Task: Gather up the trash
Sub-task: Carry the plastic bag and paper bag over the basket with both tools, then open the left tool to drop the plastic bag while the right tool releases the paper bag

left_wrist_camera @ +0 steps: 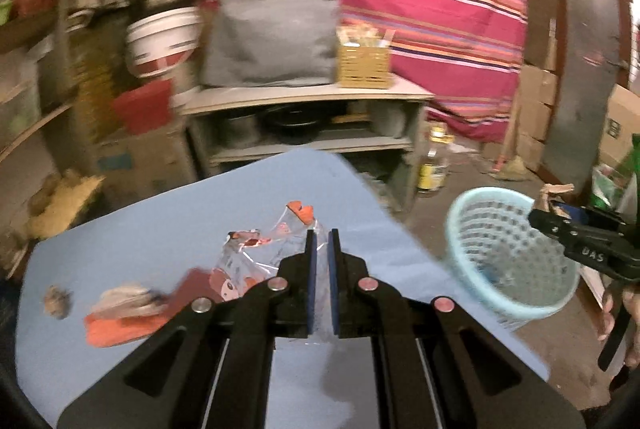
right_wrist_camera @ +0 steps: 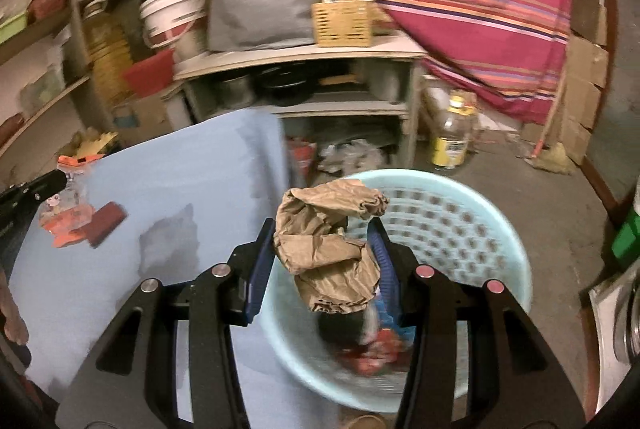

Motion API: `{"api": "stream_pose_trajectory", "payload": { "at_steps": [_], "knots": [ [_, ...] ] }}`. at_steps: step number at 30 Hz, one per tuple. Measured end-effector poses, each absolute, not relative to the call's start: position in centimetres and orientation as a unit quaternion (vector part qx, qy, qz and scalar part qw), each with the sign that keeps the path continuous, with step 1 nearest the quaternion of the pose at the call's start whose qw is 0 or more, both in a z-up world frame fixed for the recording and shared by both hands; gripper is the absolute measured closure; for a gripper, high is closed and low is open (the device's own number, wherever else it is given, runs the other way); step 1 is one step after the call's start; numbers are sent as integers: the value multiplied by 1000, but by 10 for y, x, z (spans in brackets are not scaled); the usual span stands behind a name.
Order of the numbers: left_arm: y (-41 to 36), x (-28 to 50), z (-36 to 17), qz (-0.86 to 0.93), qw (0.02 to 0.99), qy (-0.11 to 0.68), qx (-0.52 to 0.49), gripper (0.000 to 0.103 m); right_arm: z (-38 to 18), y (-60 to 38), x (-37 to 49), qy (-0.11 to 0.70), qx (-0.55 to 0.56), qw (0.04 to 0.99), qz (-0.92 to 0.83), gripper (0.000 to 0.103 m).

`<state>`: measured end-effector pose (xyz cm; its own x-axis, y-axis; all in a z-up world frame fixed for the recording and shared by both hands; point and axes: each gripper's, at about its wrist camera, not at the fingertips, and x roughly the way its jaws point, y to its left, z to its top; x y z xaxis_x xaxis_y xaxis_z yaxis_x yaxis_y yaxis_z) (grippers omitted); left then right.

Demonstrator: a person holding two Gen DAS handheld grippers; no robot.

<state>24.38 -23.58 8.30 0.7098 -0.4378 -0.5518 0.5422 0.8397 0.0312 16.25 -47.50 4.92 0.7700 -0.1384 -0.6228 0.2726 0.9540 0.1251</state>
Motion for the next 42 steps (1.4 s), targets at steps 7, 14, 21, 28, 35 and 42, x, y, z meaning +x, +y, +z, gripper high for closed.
{"api": "stream_pose_trajectory", "payload": {
  "at_steps": [7,14,21,28,35,42],
  "knots": [
    [-324,228,69,-323,902,269,99,97,39,-532,132,313,124,928,-158,56],
    [-384,223,52,-344,891,282,92,97,30,-555,126,305,132,927,-175,56],
    [-424,233,38,-347,882,307,85,97,21,-563,132,313,144,919,-191,56],
    [-436,237,26,-353,870,331,93,96,15,-570,134,320,154,914,-194,56],
    [-412,237,31,-333,881,325,84,31,11,-566,140,329,151,912,-194,56],
    [-378,247,40,-333,877,340,67,30,8,-560,150,337,146,911,-188,56]
  ]
}}
